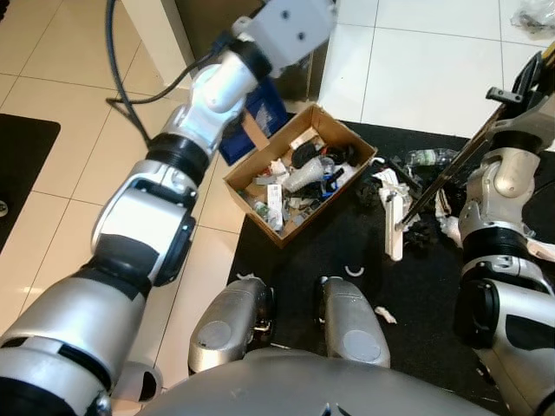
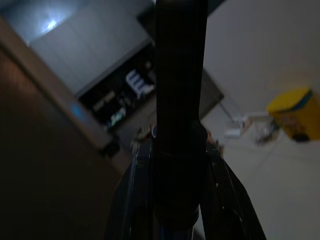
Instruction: Sweep floor
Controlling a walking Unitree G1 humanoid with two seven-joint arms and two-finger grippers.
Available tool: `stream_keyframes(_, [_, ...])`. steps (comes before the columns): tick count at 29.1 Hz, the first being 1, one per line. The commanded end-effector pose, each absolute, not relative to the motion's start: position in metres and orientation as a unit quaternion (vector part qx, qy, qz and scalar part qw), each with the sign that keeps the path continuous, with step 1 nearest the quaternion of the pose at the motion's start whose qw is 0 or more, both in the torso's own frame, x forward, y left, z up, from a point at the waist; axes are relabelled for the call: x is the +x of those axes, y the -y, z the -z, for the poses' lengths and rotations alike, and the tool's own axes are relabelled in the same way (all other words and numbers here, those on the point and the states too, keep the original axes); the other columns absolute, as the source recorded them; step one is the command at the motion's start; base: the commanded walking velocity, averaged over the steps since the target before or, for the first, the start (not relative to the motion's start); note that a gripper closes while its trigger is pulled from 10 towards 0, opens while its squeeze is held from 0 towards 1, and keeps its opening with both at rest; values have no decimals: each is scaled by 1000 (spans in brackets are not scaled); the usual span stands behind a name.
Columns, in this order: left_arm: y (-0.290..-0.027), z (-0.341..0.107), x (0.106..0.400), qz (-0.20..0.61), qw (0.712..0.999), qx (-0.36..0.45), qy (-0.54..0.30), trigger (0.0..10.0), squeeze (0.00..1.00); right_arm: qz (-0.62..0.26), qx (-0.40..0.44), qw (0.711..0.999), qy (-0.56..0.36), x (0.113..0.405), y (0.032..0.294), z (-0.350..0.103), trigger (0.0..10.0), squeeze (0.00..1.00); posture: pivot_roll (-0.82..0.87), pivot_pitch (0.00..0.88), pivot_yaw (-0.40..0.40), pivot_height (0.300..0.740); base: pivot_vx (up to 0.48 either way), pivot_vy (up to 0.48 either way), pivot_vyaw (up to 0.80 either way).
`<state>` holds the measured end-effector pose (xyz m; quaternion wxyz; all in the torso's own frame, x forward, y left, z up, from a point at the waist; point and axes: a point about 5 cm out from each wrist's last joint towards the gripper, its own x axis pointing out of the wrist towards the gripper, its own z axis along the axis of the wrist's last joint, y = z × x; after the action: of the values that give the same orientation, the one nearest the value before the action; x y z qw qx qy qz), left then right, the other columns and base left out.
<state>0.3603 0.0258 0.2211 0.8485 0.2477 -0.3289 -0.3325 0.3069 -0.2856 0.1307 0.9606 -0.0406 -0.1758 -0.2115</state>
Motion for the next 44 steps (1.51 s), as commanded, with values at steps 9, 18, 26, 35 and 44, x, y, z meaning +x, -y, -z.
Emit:
stream_keyframes(9, [8, -243, 340, 363, 805, 207, 421, 10000, 0, 221, -46, 954, 200, 301, 288, -137, 10000, 0, -12, 62, 132, 740, 0, 0, 0])
stream_keyframes(18, [29, -223, 312, 429, 757, 202, 450, 10000, 0, 230, -49, 951, 200, 296, 293, -137, 10000, 0, -19, 61, 136, 740, 0, 0, 0])
stream_keyframes(26, [24, -217, 314, 426, 761, 205, 445, 10000, 0, 231, -50, 950, 202, 297, 292, -138, 10000, 0, -14, 57, 137, 740, 0, 0, 0])
stream_keyframes(35, [-11, -247, 350, 300, 855, 128, 404, 10000, 0, 228, -49, 948, 214, 299, 292, -146, 10000, 0, -9, 40, 127, 740, 0, 0, 0])
stream_keyframes(44, [-65, -278, 379, 178, 908, 70, 373, 10000, 0, 219, -50, 949, 220, 304, 291, -153, 10000, 0, 10, 32, 107, 740, 0, 0, 0])
